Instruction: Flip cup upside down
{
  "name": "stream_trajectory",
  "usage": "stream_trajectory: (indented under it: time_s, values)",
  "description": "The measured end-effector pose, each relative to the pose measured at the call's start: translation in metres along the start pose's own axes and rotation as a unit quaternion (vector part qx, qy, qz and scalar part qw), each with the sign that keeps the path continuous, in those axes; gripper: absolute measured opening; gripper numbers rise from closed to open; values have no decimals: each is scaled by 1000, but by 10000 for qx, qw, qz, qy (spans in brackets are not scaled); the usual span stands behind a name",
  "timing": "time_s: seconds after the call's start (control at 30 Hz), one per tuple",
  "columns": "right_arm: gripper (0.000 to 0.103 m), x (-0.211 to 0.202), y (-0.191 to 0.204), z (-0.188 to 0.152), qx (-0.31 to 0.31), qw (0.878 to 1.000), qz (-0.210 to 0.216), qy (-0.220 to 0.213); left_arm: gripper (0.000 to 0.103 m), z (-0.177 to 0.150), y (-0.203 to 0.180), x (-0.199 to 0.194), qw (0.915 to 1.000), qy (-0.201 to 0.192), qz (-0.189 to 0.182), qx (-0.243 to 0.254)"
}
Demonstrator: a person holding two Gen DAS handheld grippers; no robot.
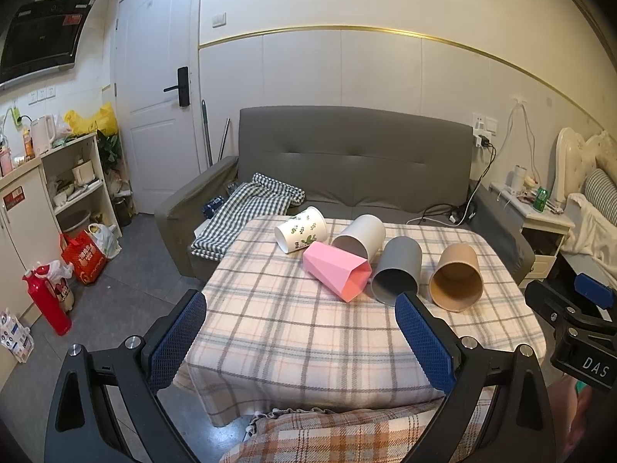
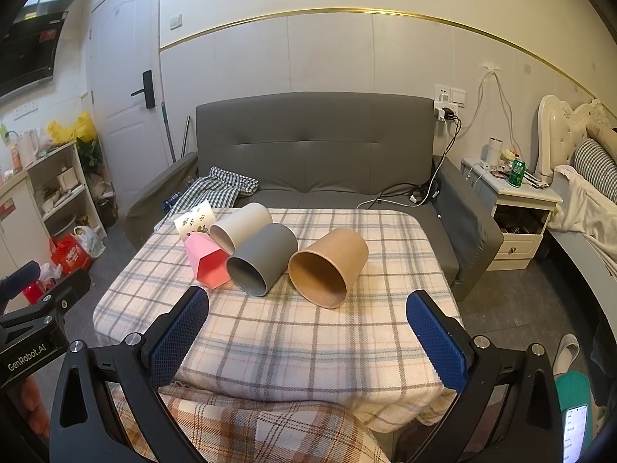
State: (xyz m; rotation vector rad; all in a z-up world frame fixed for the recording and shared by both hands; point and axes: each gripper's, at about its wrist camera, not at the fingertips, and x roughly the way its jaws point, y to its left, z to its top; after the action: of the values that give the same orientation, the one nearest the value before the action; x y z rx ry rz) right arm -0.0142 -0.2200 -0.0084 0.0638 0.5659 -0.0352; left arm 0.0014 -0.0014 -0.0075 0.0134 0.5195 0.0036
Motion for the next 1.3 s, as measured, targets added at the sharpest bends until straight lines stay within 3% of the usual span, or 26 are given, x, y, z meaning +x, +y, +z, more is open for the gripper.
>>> stream_trajectory:
  time_s: [1.3]
  values:
    - [103, 1, 6, 3, -50, 10000, -8, 47, 101, -2, 1, 2, 10000, 34, -6, -22]
